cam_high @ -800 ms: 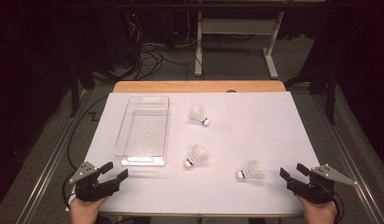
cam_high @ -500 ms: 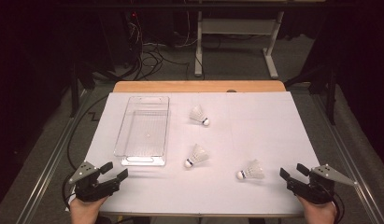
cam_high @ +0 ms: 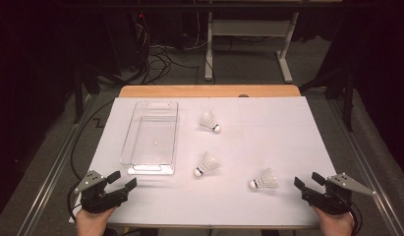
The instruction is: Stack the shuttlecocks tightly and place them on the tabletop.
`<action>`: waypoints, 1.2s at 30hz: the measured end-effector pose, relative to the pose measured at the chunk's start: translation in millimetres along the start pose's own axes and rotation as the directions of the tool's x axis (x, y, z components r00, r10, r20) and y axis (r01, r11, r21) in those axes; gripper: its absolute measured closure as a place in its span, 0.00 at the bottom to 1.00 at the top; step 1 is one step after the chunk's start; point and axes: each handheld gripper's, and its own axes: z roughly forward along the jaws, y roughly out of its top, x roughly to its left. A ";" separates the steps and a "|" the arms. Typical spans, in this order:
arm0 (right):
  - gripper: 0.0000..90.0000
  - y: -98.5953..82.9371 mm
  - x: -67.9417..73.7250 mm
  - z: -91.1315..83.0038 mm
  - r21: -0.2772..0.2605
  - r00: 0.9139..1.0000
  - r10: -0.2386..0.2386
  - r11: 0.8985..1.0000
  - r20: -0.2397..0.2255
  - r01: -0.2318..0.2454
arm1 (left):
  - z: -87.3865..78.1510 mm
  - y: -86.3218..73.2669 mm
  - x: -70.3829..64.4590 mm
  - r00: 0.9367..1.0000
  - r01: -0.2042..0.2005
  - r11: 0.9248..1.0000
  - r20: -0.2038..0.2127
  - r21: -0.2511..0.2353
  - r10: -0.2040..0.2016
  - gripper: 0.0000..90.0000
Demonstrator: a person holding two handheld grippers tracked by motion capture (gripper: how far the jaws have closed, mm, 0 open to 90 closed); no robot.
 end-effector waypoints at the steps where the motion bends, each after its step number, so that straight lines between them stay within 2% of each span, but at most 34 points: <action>1: 0.33 0.0 -0.1 0.3 0.001 1.000 -0.001 1.000 0.000 0.001 | -0.2 0.4 -0.8 1.000 0.000 1.000 0.002 -0.001 0.000 0.32; 13: 0.33 -0.1 1.0 2.1 0.009 1.000 -0.003 1.000 -0.006 0.003 | 0.1 5.3 -7.4 0.999 0.032 0.999 0.034 0.004 -0.032 0.34; 17: 0.33 -0.1 1.3 2.1 0.008 1.000 -0.006 1.000 -0.007 0.006 | 0.5 7.1 -9.0 0.999 0.019 1.000 0.028 0.005 -0.019 0.34; 26: 0.34 0.0 1.0 1.9 0.008 1.000 -0.007 1.000 -0.012 0.007 | 6.3 13.1 -17.1 0.999 -0.015 0.999 0.031 0.044 0.014 0.35; 31: 0.34 -0.1 1.2 1.6 0.008 1.000 -0.007 1.000 -0.012 0.007 | 10.7 16.9 -24.8 0.998 -0.048 0.996 0.039 0.077 0.045 0.36; 36: 0.34 0.0 1.9 2.0 0.009 1.000 -0.011 1.000 -0.013 0.011 | 13.9 19.1 -29.0 0.997 -0.063 0.994 0.044 0.090 0.060 0.37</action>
